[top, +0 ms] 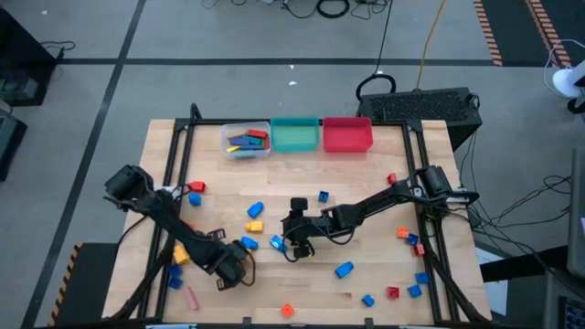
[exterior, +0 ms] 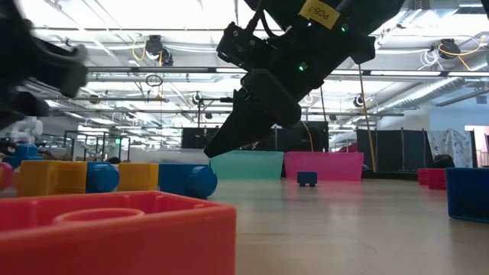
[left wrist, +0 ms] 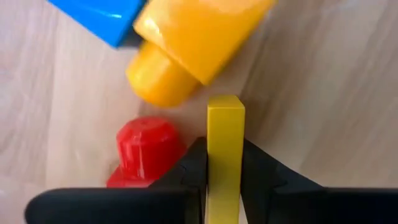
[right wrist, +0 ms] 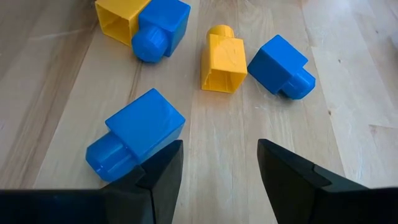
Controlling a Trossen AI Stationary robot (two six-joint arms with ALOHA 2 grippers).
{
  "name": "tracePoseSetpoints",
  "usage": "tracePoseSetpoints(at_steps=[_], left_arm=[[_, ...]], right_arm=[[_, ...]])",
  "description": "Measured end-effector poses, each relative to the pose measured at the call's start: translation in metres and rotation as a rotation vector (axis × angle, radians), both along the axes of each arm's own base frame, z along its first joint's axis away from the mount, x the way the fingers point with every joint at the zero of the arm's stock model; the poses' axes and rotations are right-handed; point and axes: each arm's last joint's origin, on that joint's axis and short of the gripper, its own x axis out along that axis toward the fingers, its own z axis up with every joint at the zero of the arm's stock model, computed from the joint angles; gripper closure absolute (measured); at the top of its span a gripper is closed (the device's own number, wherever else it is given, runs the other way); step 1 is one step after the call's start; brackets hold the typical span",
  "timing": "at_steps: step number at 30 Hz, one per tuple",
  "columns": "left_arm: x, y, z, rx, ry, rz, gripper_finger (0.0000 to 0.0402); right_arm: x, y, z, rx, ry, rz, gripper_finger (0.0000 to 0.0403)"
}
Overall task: Sort blocks by size
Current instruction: Put the yellow block into the transparent bin
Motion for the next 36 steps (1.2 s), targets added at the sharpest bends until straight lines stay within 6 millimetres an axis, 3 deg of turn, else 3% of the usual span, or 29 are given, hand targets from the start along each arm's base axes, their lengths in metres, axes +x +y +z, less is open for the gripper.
tracePoseSetpoints(at_steps=[6, 13, 20, 29, 36], left_arm=[[0.014, 0.024, 0.008, -0.018, -0.015, -0.002, 0.0340], [0.026, 0.063, 0.034, -0.031, -0.104, 0.041, 0.0340], [0.024, 0.120, 0.055, 0.142, -0.122, 0.187, 0.0340], [0.027, 0.206, 0.060, 0.352, -0.137, 0.459, 0.0340], [0.025, 0.266, 0.063, 0.452, -0.197, 0.561, 0.0340]], right_arm=[[0.000, 0.000, 0.000, -0.001, 0.001, 0.000, 0.0209], [-0.001, 0.000, -0.001, -0.007, 0.009, 0.005, 0.0209], [-0.001, 0.000, -0.001, -0.009, 0.015, 0.005, 0.0209], [-0.001, 0.000, -0.001, -0.010, 0.018, 0.005, 0.0209], [-0.001, 0.000, -0.001, -0.011, 0.020, 0.006, 0.0209]])
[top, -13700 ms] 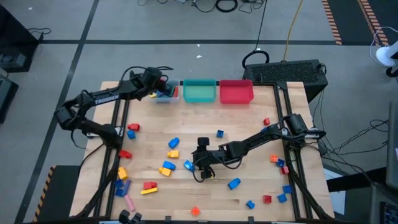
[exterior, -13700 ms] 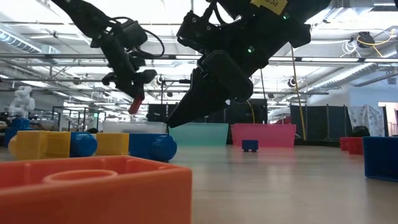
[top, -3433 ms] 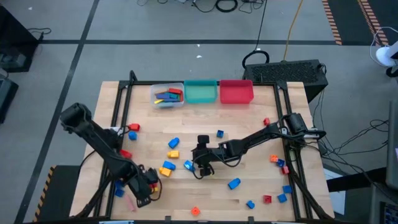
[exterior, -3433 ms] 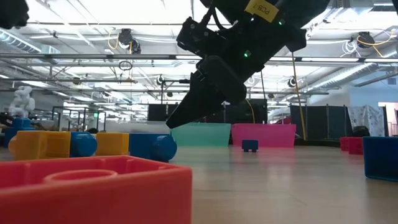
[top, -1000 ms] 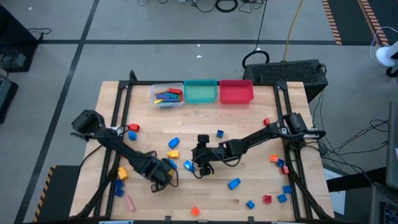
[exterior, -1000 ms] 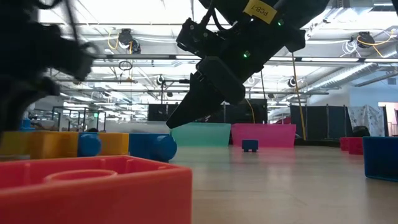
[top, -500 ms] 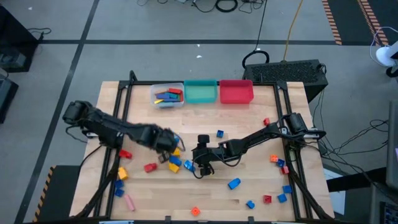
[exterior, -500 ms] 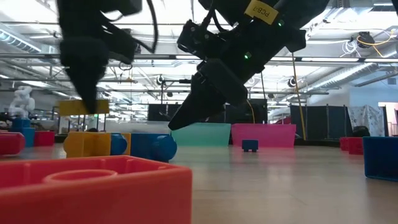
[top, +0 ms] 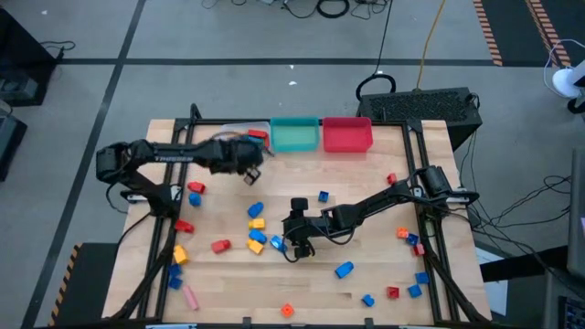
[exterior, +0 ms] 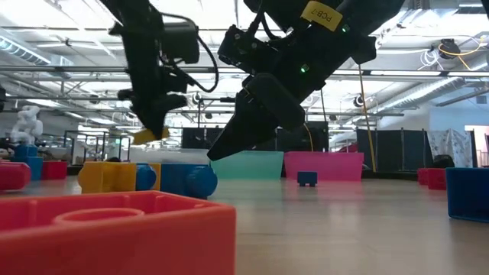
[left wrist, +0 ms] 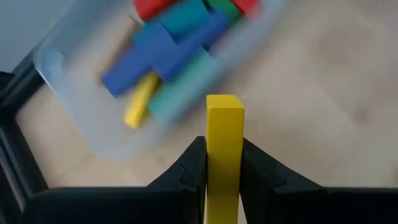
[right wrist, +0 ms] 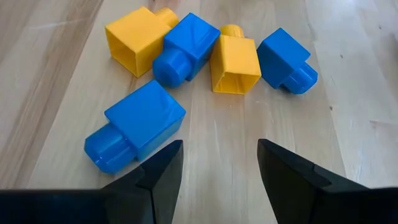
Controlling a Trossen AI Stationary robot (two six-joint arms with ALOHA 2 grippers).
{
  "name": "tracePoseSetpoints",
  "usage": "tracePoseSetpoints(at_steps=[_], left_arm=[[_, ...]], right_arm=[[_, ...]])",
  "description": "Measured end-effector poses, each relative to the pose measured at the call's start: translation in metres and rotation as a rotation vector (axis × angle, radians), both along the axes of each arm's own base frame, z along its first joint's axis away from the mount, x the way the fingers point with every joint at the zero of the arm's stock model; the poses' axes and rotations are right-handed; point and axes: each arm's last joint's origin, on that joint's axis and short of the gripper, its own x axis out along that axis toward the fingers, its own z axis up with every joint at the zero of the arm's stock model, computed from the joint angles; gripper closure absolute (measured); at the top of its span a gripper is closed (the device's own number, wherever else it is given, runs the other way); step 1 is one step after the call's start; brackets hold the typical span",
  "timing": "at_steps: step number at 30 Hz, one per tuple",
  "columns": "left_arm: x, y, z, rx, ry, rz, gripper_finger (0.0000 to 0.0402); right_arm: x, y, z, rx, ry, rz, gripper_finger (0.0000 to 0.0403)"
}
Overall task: Sort blocks by size
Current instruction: Put the yellow block into the transparent bin
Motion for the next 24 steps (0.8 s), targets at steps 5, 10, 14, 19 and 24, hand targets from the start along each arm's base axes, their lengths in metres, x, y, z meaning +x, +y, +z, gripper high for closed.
tracePoseSetpoints(at_steps=[5, 10, 14, 19, 24], left_arm=[[-0.003, 0.035, 0.003, 0.004, -0.102, 0.054, 0.0340], [-0.010, 0.064, 0.011, 0.034, -0.180, 0.141, 0.0340], [-0.016, 0.079, 0.017, 0.056, -0.196, 0.163, 0.0340], [-0.020, 0.091, 0.023, 0.117, -0.068, -0.042, 0.0340], [-0.020, 0.093, 0.024, 0.151, 0.027, -0.233, 0.0339]], right_arm=[[0.000, 0.000, 0.000, -0.004, 0.006, 0.002, 0.0209], [0.000, 0.000, -0.001, -0.007, 0.008, 0.005, 0.0209], [-0.001, 0.000, -0.001, -0.010, 0.017, 0.005, 0.0209], [-0.001, 0.000, -0.001, -0.010, 0.017, 0.005, 0.0209], [-0.001, 0.000, -0.001, -0.010, 0.017, 0.005, 0.0209]])
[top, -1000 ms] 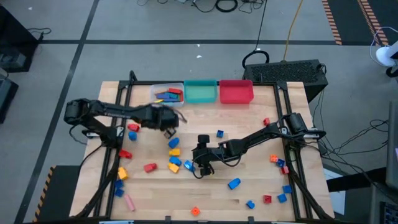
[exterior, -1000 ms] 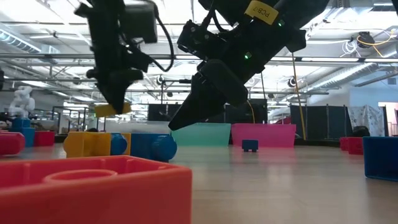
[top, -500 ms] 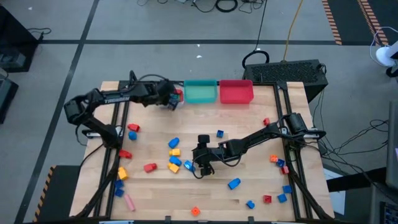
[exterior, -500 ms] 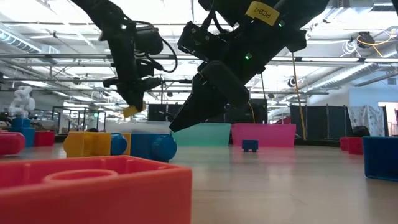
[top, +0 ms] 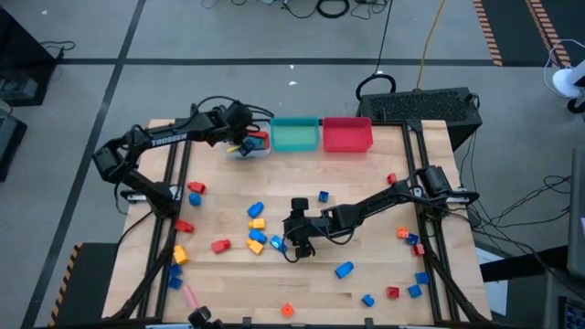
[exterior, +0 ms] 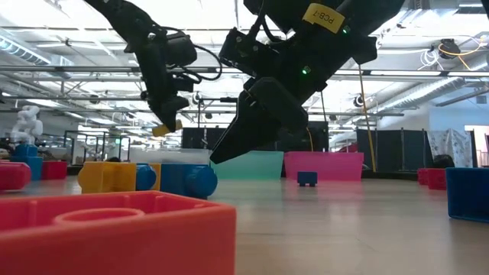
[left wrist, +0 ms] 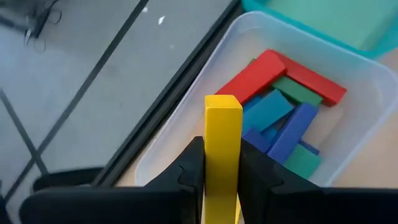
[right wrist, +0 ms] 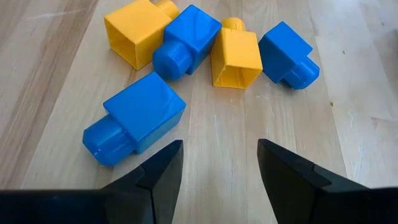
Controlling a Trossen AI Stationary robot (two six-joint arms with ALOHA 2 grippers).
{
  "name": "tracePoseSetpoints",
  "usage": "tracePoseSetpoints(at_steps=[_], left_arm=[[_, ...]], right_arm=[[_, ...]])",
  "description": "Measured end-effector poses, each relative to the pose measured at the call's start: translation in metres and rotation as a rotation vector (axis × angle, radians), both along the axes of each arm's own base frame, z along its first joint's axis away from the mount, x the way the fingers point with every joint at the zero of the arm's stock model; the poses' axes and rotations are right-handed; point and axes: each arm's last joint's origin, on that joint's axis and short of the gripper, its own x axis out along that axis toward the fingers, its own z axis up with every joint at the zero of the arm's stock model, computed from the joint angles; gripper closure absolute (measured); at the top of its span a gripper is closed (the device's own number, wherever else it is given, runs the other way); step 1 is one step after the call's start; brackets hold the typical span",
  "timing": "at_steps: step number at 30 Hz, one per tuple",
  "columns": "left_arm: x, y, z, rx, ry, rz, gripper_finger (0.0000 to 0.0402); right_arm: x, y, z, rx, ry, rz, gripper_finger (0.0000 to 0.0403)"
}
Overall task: Sort blocks by size
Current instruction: Put the yellow block into the transparent bin, then put the pink block into the transparent bin
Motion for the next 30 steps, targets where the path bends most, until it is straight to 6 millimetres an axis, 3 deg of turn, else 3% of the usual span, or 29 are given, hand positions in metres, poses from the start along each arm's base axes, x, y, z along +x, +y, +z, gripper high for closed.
tracePoseSetpoints(at_steps=[4, 15, 24, 30], left_arm=[[0.001, 0.000, 0.000, 0.003, -0.006, -0.030, 0.0319], [0.000, -0.009, -0.004, -0.052, 0.067, -0.061, 0.0196], [0.005, -0.077, 0.007, -0.238, 0.352, -0.175, 0.0212], [0.010, -0.135, 0.018, -0.428, 0.284, 0.049, 0.0217]], right_arm=[[0.000, 0.000, 0.000, 0.000, 0.000, 0.000, 0.0209], [0.000, 0.000, 0.000, 0.000, 0.001, 0.000, 0.0209], [0.000, -0.002, 0.000, -0.002, 0.002, -0.002, 0.0209], [0.001, -0.005, 0.000, -0.003, 0.002, -0.010, 0.0209]])
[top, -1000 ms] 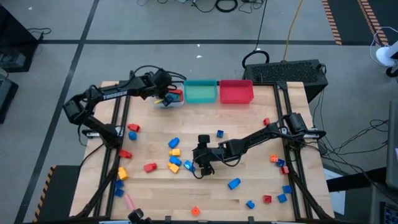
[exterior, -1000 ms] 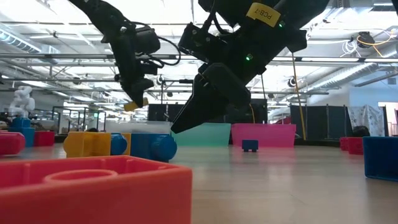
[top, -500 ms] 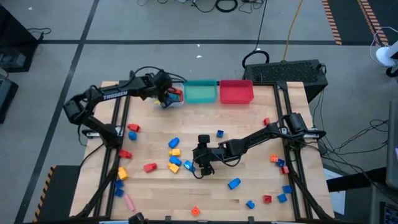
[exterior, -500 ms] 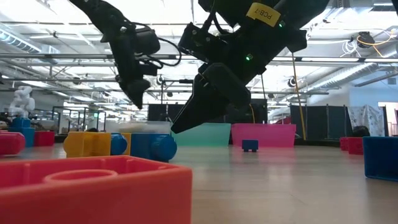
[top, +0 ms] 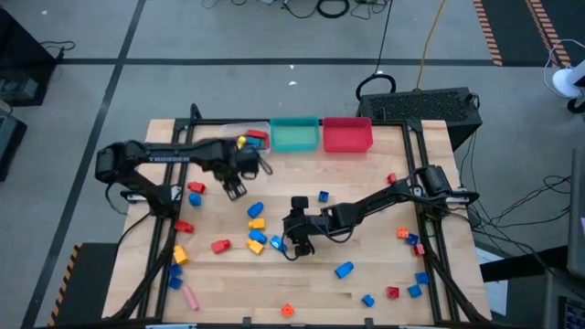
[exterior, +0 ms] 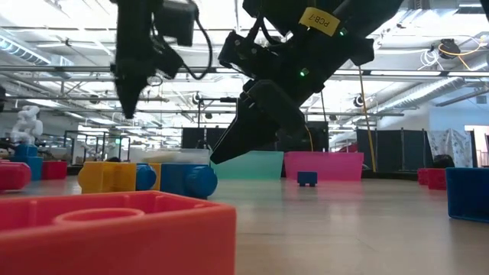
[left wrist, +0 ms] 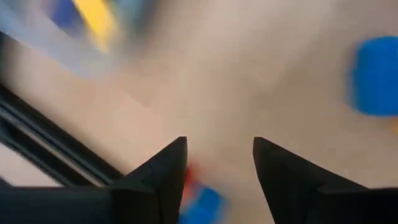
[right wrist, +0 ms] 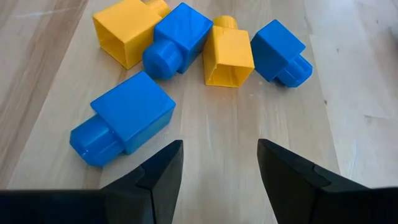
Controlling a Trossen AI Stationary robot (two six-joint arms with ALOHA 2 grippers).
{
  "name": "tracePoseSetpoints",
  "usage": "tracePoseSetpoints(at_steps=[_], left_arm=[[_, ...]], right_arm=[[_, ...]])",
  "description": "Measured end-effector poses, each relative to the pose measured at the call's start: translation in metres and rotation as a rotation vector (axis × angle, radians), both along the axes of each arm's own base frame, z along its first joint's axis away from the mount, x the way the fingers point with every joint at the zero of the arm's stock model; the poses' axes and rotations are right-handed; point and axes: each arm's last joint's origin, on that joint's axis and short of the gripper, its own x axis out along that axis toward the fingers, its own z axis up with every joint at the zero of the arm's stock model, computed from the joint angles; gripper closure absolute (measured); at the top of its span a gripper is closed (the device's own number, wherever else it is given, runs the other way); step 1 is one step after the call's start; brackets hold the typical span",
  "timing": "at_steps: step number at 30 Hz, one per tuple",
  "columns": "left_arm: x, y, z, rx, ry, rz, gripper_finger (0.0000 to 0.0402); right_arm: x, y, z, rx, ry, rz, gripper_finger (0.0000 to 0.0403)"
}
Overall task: Sort blocks by size
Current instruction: Put the pink block into the transparent bin
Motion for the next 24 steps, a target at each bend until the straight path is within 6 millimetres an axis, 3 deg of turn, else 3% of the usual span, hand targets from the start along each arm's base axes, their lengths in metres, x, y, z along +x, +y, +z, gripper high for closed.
tracePoseSetpoints(at_steps=[3, 10, 17, 24], left_arm=[[0.000, -0.032, 0.000, -0.096, -0.004, 0.151, 0.0217], [-0.007, -0.106, 0.000, -0.176, 0.009, 0.323, 0.0217], [-0.028, -0.175, -0.001, -0.180, -0.048, 0.517, 0.0217], [-0.048, -0.234, -0.002, -0.300, -0.139, 0.746, 0.0217]], right_arm=[[0.001, -0.002, 0.000, -0.009, 0.002, 0.002, 0.0209], [0.002, -0.012, 0.000, -0.017, 0.001, -0.014, 0.0209], [0.005, -0.020, 0.002, -0.033, -0.021, -0.016, 0.0209], [0.008, -0.023, 0.003, 0.044, -0.034, 0.040, 0.0209]])
